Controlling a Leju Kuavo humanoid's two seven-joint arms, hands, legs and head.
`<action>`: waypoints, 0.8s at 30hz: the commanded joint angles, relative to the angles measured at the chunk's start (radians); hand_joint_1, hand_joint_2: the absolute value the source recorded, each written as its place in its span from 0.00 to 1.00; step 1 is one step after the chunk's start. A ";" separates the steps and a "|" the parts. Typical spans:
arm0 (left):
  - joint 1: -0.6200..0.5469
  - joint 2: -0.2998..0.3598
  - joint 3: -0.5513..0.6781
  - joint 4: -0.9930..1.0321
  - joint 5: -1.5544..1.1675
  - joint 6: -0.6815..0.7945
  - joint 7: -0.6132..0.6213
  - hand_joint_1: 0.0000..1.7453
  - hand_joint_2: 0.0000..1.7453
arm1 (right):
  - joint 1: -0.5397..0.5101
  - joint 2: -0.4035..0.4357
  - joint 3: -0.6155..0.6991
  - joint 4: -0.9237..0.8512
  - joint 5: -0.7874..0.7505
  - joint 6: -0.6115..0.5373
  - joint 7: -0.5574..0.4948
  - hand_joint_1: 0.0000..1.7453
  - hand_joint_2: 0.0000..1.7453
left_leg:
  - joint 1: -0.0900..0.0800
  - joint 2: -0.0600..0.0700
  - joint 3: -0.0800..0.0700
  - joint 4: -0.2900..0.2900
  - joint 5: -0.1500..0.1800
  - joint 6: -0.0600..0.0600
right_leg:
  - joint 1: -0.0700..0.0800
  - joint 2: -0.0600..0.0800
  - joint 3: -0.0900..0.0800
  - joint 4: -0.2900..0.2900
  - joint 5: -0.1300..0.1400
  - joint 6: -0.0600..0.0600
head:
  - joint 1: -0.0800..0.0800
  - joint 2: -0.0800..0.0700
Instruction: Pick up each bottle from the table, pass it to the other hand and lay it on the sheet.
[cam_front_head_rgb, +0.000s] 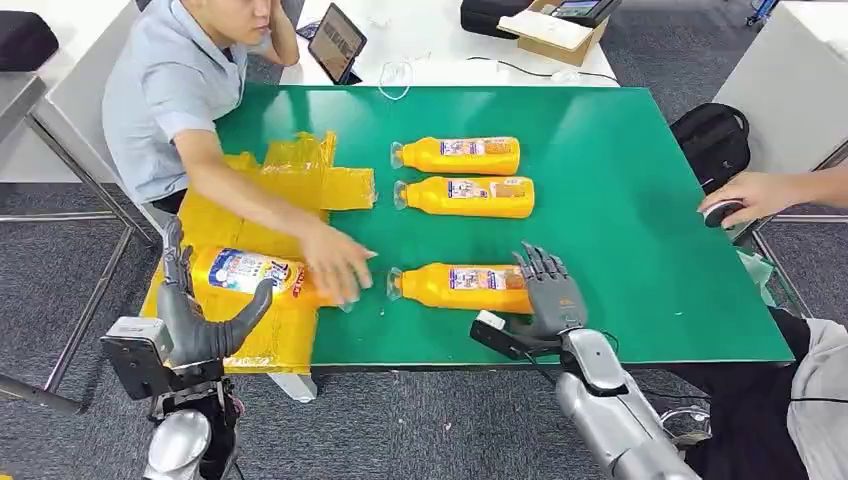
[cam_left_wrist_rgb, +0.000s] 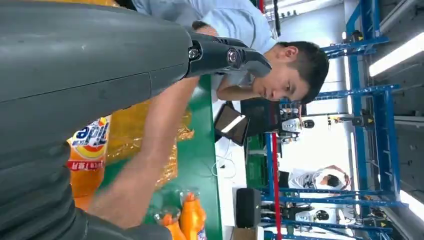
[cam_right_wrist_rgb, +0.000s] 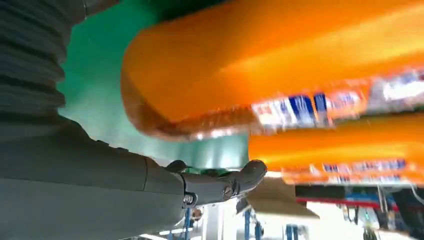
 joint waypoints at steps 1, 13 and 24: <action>-0.040 0.011 -0.019 0.061 -0.024 0.005 0.005 0.00 1.00 | -0.104 0.027 0.016 0.219 0.025 -0.003 0.018 0.00 1.00 | 0.002 0.002 0.005 0.000 -0.002 -0.002 | 0.002 0.002 0.005 0.000 -0.002 -0.003 | 0.000 0.000; -0.080 0.005 -0.037 0.116 -0.017 -0.014 -0.002 0.00 1.00 | -0.195 0.077 0.008 0.352 -0.016 0.015 -0.005 0.00 1.00 | 0.001 0.002 0.004 0.000 -0.001 -0.002 | 0.001 0.002 0.004 0.000 -0.001 -0.002 | 0.000 0.000; -0.110 0.016 -0.048 0.158 0.025 -0.049 0.011 0.00 1.00 | -0.270 0.073 0.021 0.469 -0.073 0.182 -0.040 0.97 1.00 | 0.002 0.001 0.008 0.000 -0.001 -0.002 | 0.002 0.001 0.007 -0.001 -0.001 -0.003 | 0.000 0.000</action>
